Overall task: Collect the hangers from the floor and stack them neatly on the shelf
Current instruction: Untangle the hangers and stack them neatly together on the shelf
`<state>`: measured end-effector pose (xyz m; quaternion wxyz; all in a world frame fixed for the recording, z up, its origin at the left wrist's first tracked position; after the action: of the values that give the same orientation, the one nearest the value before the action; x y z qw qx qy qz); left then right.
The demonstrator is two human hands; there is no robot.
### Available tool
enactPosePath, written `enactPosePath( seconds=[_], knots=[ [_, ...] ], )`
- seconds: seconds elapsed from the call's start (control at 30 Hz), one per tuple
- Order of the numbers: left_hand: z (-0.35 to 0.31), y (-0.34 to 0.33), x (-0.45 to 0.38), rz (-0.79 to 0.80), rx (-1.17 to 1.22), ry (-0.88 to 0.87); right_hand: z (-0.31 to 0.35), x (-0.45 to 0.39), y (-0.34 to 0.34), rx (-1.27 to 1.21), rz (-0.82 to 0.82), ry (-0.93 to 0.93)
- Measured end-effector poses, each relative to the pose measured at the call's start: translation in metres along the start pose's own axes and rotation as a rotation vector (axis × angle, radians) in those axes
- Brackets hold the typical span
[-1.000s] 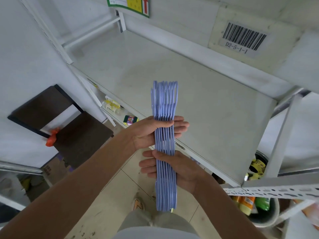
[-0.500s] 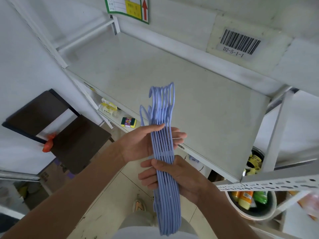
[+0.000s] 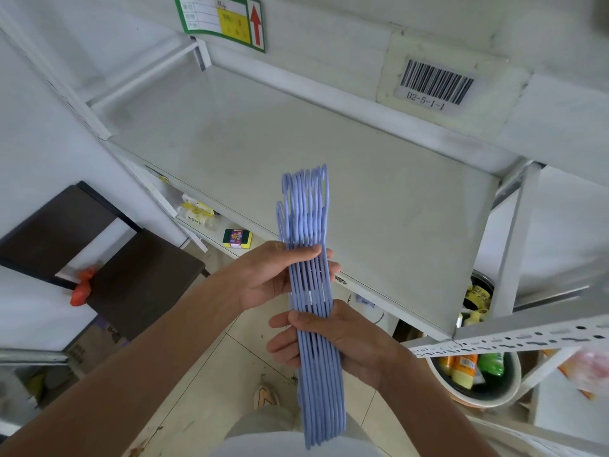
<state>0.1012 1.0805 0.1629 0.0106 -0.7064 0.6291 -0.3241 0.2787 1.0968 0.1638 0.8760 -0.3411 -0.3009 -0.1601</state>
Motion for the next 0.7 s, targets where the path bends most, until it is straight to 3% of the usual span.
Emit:
enactPosePath(
  seconds=[0.37, 0.7],
  knots=[
    [-0.001, -0.005, -0.01, -0.03, -0.037, -0.05, -0.001, 0.0, 0.001, -0.064, -0.034, 0.026],
    [0.001, -0.008, -0.006, -0.021, -0.052, 0.016, -0.014, -0.001, 0.001, -0.121, -0.021, 0.019]
  ],
)
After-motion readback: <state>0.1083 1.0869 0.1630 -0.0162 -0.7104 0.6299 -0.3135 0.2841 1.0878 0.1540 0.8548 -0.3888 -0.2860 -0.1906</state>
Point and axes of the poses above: each hand's wrist, its own x-axis away from the middle knuckle, its own y-axis out of the back of the hand, z = x × y, the point moved 1 cm from there along -x, towards the middle knuckle, and after that the axes turned 8 degrees about -y, right-handed, at the moved point
